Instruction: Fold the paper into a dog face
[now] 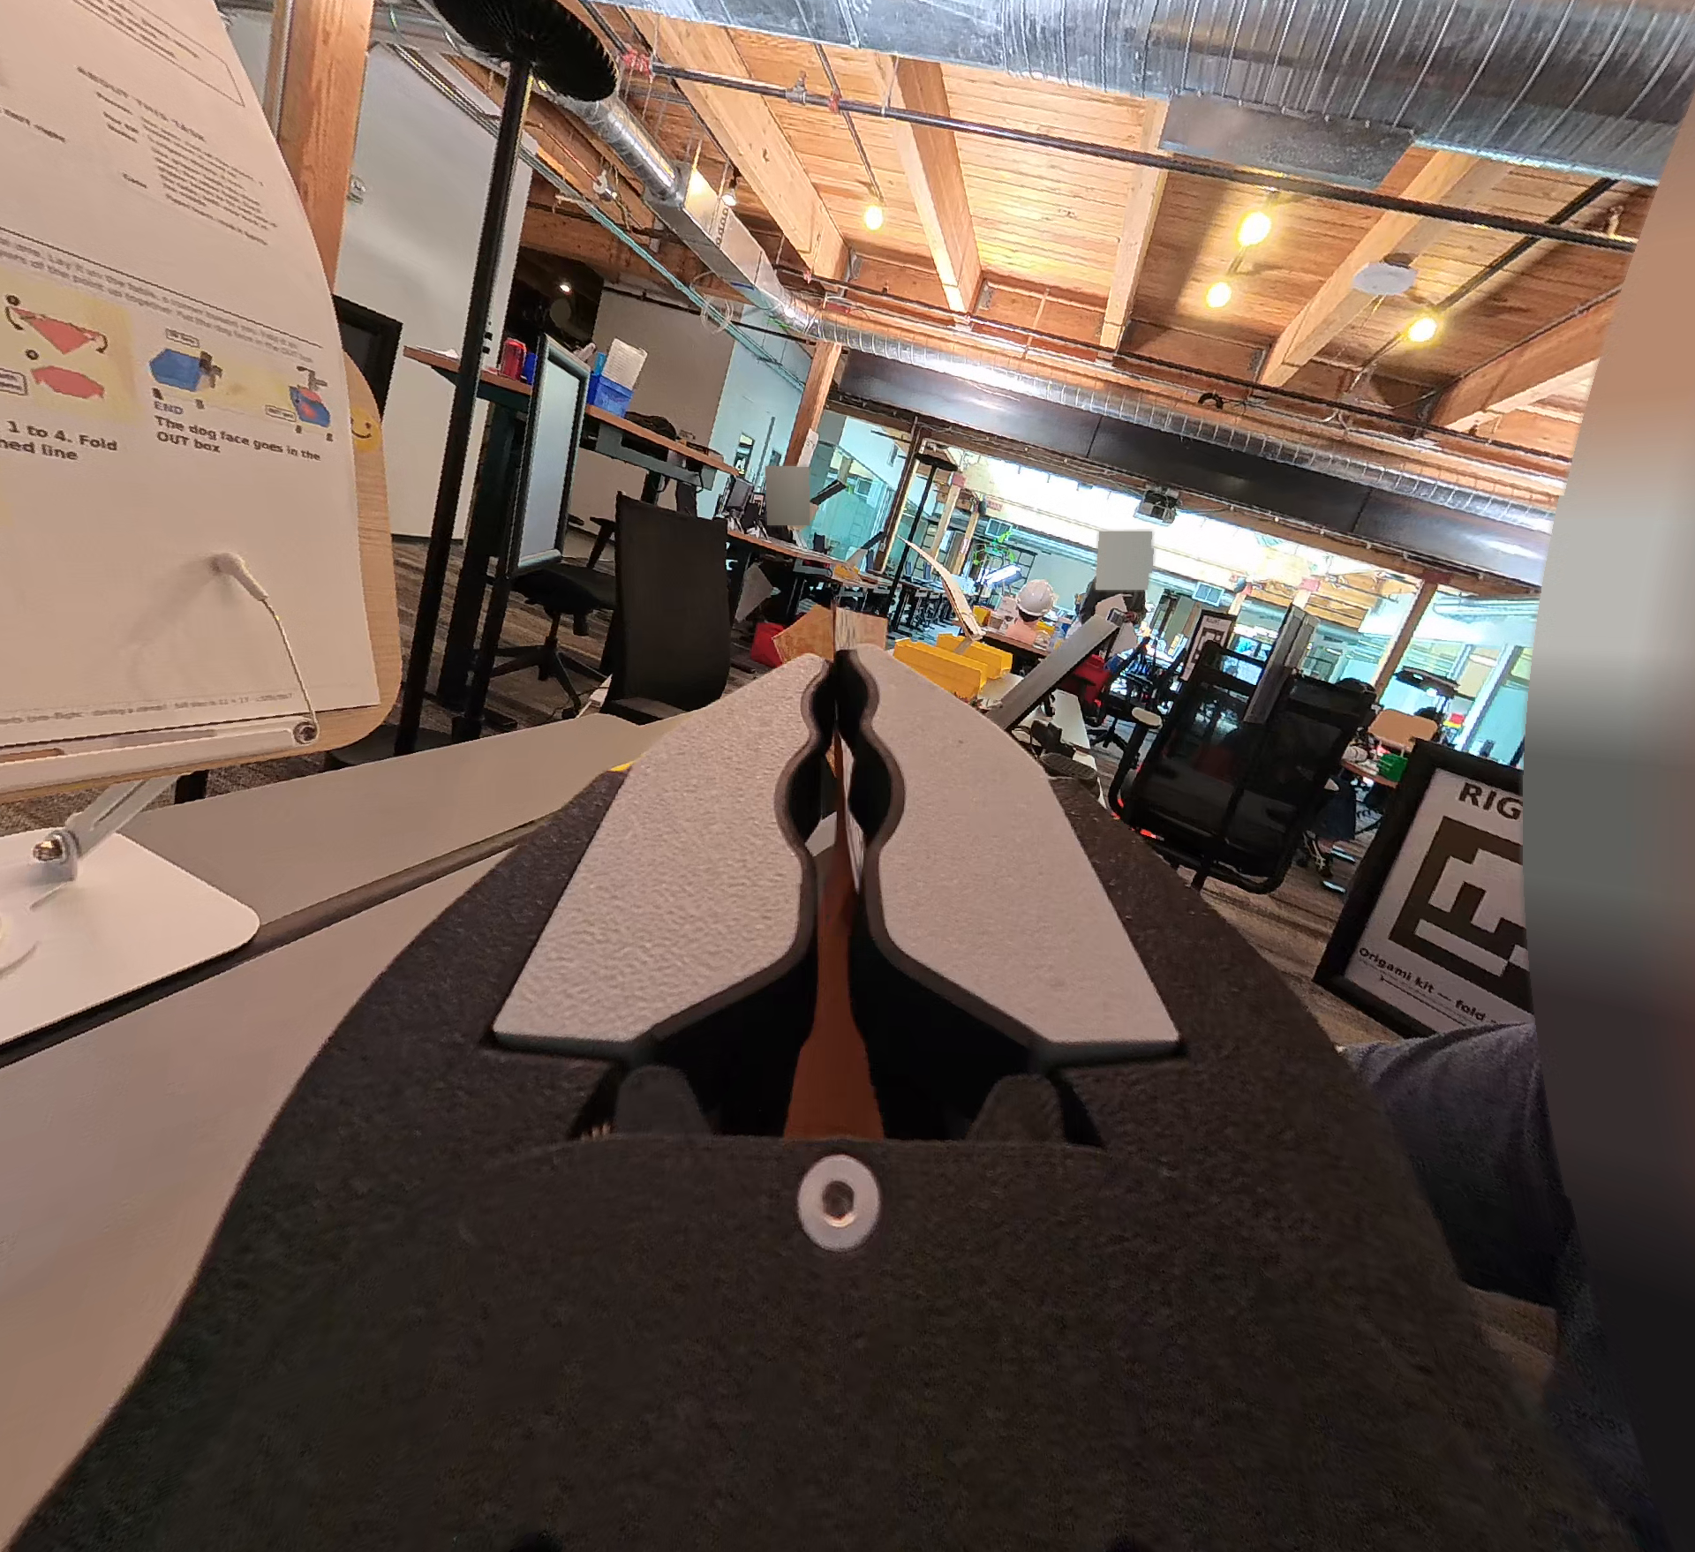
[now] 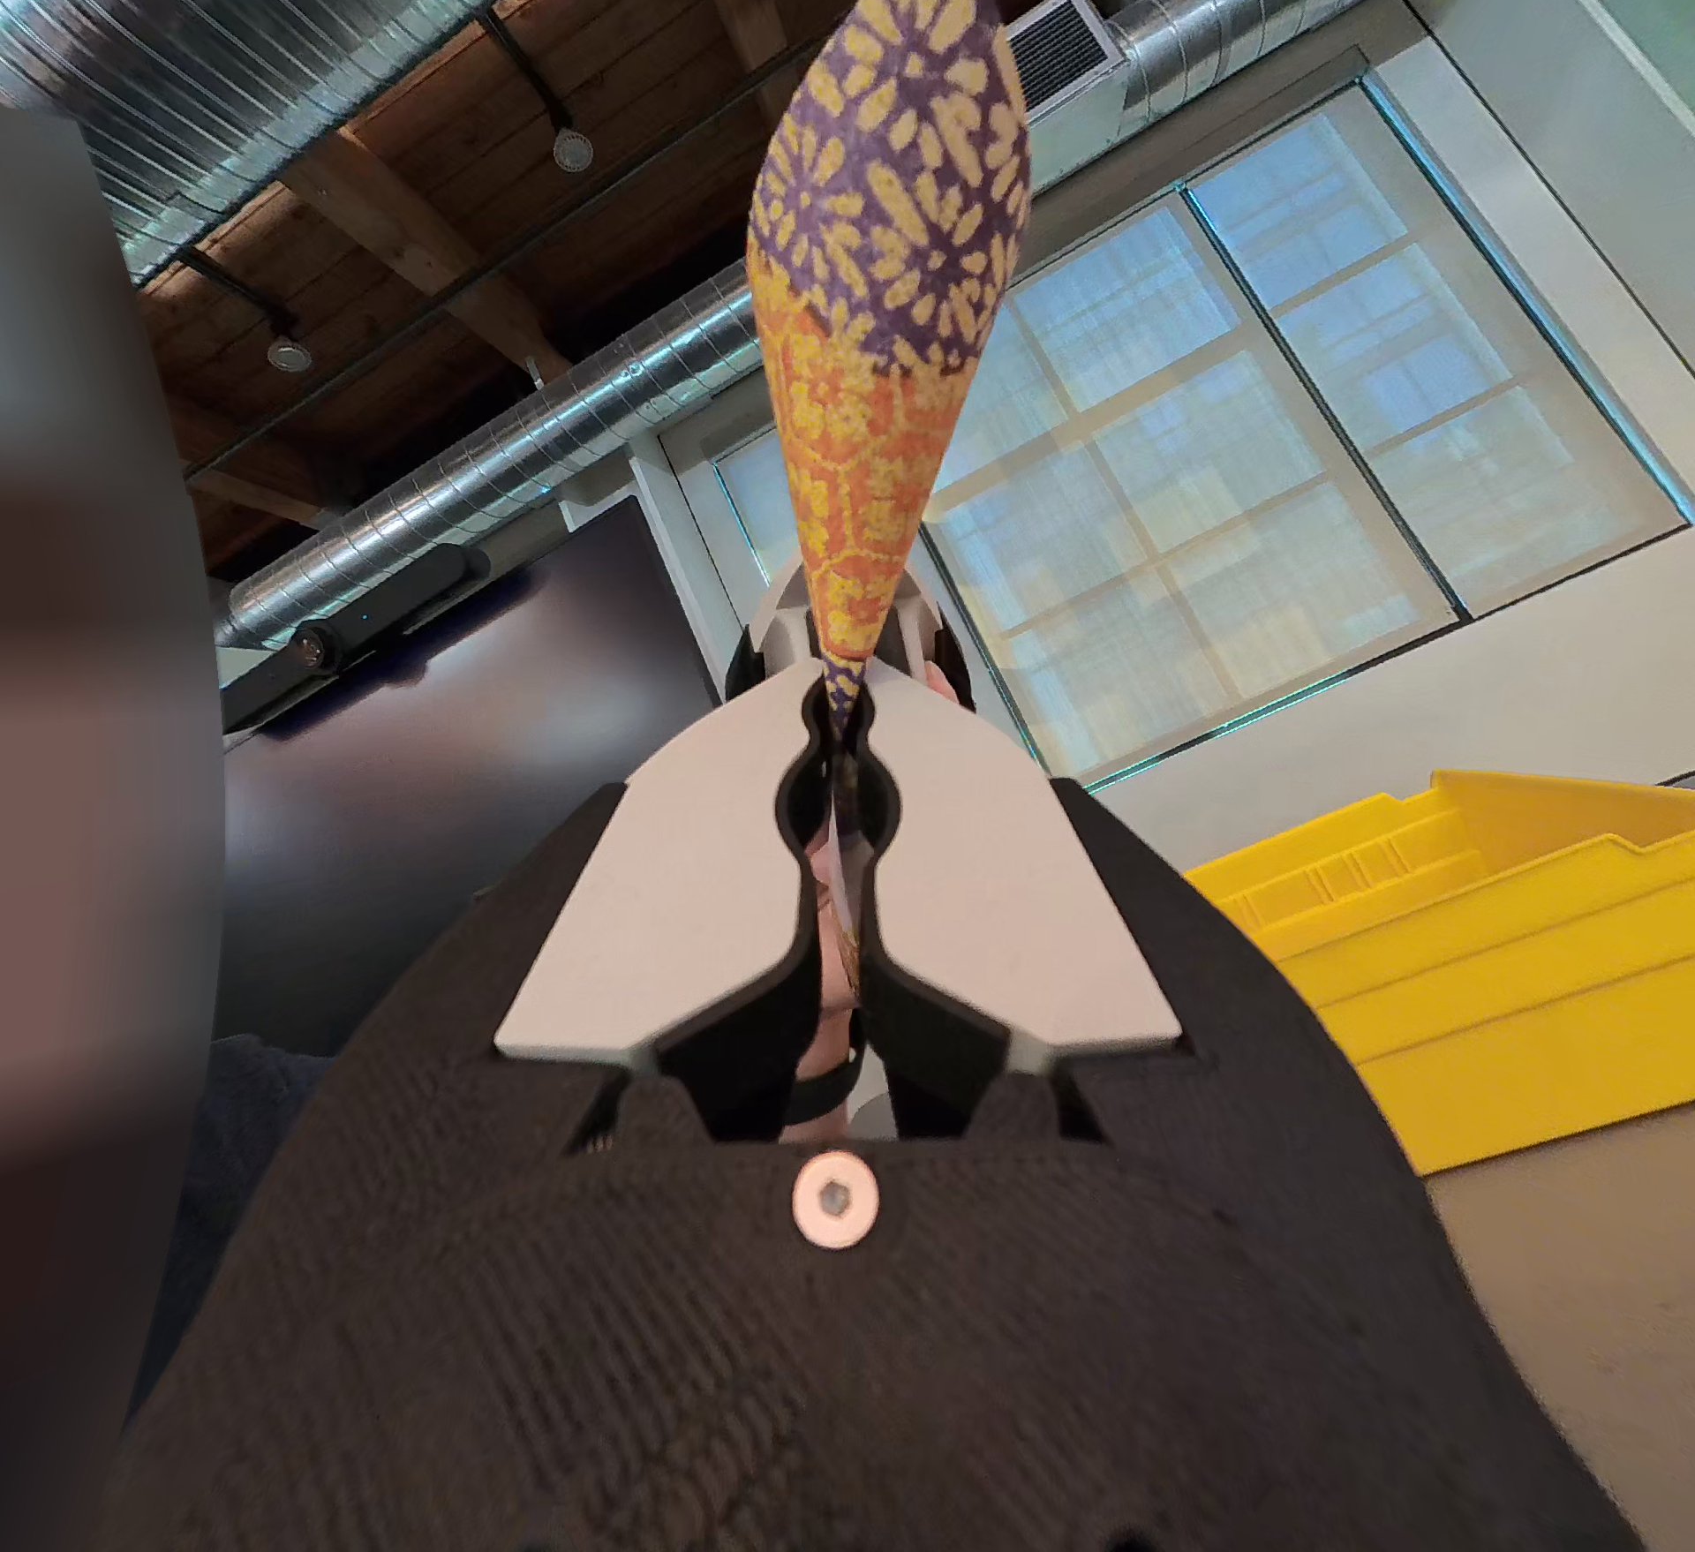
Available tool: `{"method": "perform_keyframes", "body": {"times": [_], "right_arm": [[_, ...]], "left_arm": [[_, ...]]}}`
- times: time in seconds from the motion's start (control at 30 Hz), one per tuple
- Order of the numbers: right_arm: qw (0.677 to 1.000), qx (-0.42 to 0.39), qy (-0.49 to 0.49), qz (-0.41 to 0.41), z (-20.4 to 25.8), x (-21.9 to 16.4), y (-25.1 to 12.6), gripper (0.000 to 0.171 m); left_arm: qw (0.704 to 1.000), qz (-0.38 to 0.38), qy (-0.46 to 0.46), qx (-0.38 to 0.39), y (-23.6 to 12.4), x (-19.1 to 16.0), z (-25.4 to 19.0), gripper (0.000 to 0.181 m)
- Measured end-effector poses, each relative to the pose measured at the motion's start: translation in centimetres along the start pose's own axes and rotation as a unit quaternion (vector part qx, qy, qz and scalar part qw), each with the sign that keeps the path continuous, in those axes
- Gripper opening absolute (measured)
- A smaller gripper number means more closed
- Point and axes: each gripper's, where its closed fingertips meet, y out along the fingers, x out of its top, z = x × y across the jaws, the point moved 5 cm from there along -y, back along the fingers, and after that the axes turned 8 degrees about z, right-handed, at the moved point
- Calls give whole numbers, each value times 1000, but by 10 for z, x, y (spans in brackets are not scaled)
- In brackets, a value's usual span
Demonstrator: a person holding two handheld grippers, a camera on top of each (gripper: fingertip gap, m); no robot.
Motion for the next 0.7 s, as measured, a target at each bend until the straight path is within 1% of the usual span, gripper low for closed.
{"method": "perform_keyframes", "body": {"times": [0.43, 0.7], "right_arm": [[999, -11, 38, -15, -8, -3, -3, 2], [997, 15, 74, -21, -9, -4, -3, 1]], "left_arm": [[1000, -9, 0, 12, 0, -1, 2, 0], [1000, -5, -1, 20, -1, -1, 5, 0]]}}
